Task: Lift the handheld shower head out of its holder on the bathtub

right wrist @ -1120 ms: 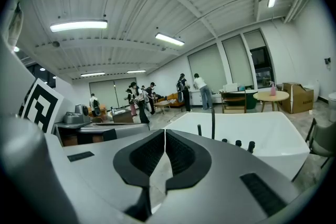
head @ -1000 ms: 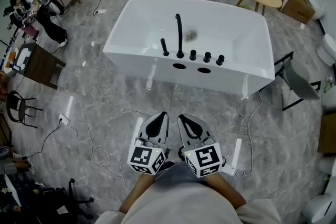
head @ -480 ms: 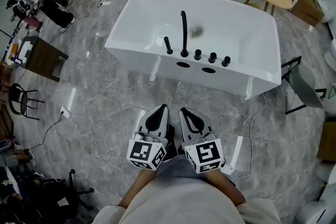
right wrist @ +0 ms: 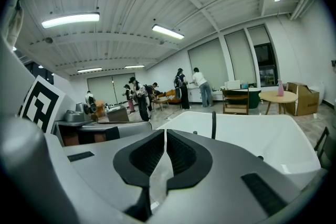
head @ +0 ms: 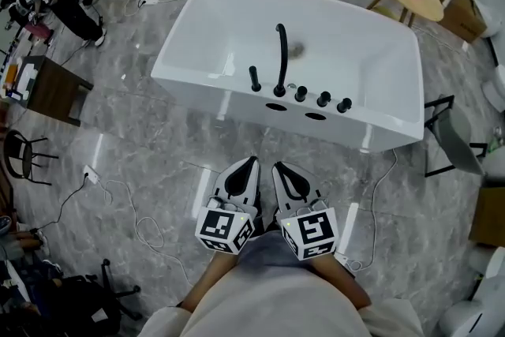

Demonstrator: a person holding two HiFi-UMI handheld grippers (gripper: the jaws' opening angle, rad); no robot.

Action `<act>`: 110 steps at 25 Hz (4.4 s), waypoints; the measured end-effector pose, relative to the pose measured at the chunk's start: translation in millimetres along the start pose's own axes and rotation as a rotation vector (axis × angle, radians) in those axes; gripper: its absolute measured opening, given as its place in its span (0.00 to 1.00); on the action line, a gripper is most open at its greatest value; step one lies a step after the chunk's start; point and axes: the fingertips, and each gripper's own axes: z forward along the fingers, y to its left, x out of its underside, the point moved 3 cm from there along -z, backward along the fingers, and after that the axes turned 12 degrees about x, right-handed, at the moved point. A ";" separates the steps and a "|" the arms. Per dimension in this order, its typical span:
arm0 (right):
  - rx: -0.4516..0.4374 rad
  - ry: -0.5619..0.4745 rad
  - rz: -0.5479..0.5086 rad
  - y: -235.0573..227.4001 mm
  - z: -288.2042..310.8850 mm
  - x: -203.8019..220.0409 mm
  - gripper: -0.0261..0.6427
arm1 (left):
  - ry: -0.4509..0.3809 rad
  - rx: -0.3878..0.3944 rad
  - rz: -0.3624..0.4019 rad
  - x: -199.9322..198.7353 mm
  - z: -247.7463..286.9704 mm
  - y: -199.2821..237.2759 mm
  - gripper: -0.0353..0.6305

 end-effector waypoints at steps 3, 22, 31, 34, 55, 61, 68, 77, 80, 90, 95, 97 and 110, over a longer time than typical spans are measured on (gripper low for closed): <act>0.004 0.008 -0.004 5.2 31.7 -9.3 0.07 | 0.005 0.017 -0.007 -6.7 12.6 30.2 0.06; 0.152 -0.039 -0.002 46.8 168.2 -85.5 0.07 | -0.071 0.147 0.026 -90.0 47.0 188.8 0.06; 0.174 0.040 0.021 23.6 222.2 -60.5 0.07 | -0.055 0.095 0.007 -54.4 82.9 219.8 0.06; 0.218 0.097 -0.043 6.7 239.9 -46.4 0.07 | -0.039 0.082 0.003 -37.9 100.7 231.1 0.06; 0.204 0.249 -0.025 -58.6 318.3 46.1 0.07 | 0.175 0.045 -0.070 122.3 207.0 281.5 0.06; 0.189 0.306 -0.020 -69.6 332.1 85.2 0.07 | 0.237 0.006 -0.094 173.3 226.9 289.9 0.14; 0.175 0.341 0.007 -77.7 353.0 117.3 0.07 | 0.259 -0.012 -0.049 209.7 250.8 311.1 0.24; 0.141 0.402 0.004 -85.6 368.1 153.9 0.07 | 0.277 -0.015 0.013 240.0 273.0 321.7 0.26; 0.135 0.409 -0.001 -88.4 372.0 161.4 0.07 | 0.287 -0.016 0.005 246.3 277.3 319.9 0.26; 0.112 0.426 0.003 -90.6 381.1 165.8 0.07 | 0.276 -0.044 0.005 248.1 298.4 327.1 0.26; 0.122 0.429 0.015 -102.1 385.0 170.8 0.07 | 0.285 -0.041 0.023 257.2 306.0 330.1 0.26; 0.124 0.430 0.018 -105.4 386.4 172.1 0.07 | 0.296 -0.048 0.027 258.0 306.7 331.6 0.26; 0.083 0.425 0.011 -108.6 394.2 174.3 0.07 | 0.308 -0.065 0.056 253.6 308.9 329.3 0.26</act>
